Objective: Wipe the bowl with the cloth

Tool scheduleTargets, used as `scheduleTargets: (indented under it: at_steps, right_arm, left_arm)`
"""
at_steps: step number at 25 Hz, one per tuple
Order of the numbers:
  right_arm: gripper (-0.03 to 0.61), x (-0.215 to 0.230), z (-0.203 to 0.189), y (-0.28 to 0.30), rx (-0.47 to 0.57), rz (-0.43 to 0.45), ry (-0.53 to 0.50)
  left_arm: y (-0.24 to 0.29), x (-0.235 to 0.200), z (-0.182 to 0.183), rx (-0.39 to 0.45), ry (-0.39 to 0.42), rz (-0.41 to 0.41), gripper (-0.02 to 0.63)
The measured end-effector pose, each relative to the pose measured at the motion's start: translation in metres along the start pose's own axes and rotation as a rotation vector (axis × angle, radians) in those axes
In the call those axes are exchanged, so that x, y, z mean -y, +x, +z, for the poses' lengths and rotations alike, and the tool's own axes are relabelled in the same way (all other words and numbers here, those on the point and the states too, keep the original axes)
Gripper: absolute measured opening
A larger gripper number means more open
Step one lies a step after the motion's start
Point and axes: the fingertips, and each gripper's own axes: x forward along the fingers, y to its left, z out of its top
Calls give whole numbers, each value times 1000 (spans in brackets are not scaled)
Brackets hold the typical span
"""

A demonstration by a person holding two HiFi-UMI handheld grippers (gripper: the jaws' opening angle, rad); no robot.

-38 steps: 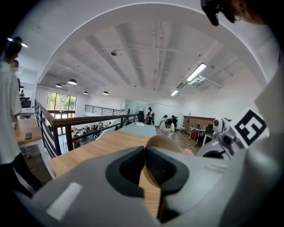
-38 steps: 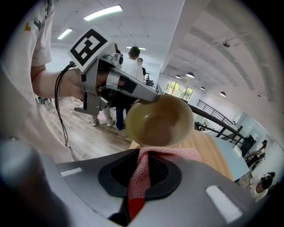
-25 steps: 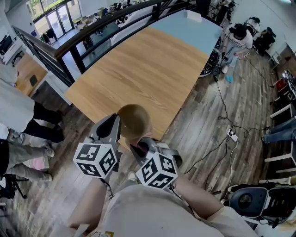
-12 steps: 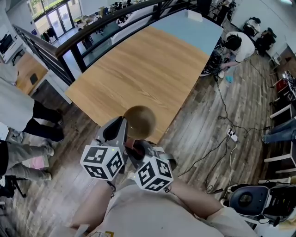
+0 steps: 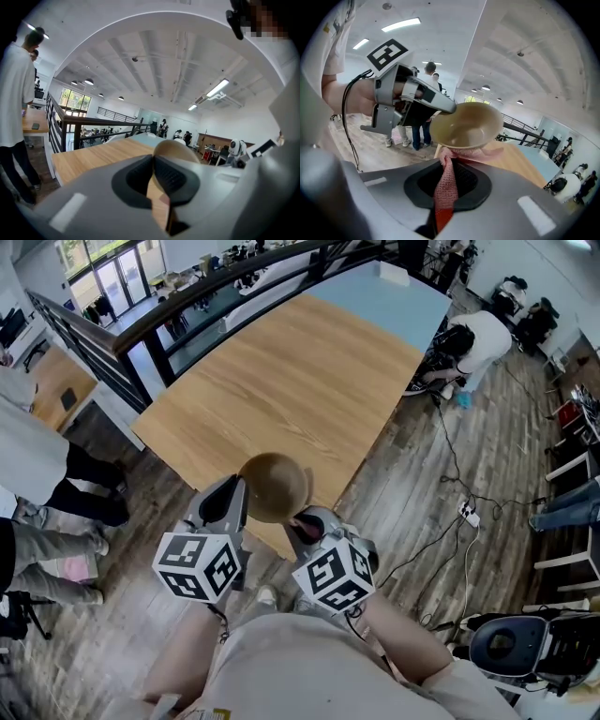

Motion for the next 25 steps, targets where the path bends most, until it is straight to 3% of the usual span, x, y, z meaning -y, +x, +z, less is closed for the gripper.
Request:
scheduleTargets:
  at_steps: [8, 17, 21, 25]
  right_arm:
    - [15, 47, -4, -14, 30, -109, 66]
    - [15, 61, -7, -24, 38, -156, 45]
    - [15, 72, -11, -28, 25, -174, 58]
    - [15, 77, -6, -34, 55, -198, 77]
  left_arm:
    - [-3, -4, -5, -19, 53, 8, 12]
    - [-4, 12, -17, -43, 194, 15, 14]
    - [0, 22, -17, -67, 279, 6, 14]
    - [0, 42, -33, -132, 415, -51, 12]
